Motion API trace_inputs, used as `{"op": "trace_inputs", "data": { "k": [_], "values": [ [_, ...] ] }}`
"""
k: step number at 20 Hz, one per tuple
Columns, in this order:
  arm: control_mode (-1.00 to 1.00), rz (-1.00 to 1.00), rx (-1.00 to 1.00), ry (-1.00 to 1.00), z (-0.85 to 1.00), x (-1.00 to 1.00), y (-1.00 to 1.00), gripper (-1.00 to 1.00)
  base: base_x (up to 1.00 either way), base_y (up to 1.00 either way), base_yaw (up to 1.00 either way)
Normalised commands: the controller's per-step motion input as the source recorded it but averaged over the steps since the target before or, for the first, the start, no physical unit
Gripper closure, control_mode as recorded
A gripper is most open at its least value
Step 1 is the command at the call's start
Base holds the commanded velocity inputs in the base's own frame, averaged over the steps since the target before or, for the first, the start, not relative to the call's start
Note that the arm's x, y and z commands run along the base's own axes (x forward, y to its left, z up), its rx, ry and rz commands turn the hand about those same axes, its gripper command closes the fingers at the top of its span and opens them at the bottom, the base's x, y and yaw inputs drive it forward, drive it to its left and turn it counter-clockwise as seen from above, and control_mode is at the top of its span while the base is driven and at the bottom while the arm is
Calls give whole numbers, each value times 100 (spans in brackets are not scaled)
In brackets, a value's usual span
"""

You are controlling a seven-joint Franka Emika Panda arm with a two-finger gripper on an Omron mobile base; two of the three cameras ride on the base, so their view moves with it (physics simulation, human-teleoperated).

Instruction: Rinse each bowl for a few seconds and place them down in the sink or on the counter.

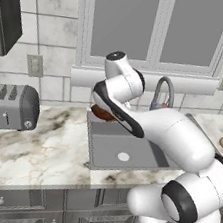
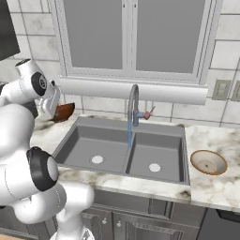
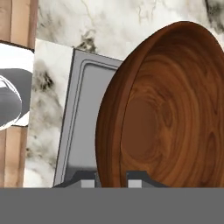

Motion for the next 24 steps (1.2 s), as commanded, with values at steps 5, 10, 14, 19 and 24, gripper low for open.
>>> {"op": "trace_inputs", "data": {
  "k": [5, 10, 14, 19, 24],
  "values": [
    [-100, 20, 4, 0, 0, -18, 29, 100, 0, 0, 0],
    [-100, 18, 7, 0, -8, -13, 25, 100, 0, 0, 0],
    [-100, 14, 7, 0, -18, -10, 28, 100, 0, 0, 0],
    [-100, 12, 7, 3, -31, -4, 22, 100, 0, 0, 0],
    [-100, 9, 4, 6, -42, 0, 21, 100, 0, 0, 0]
  ]
}}
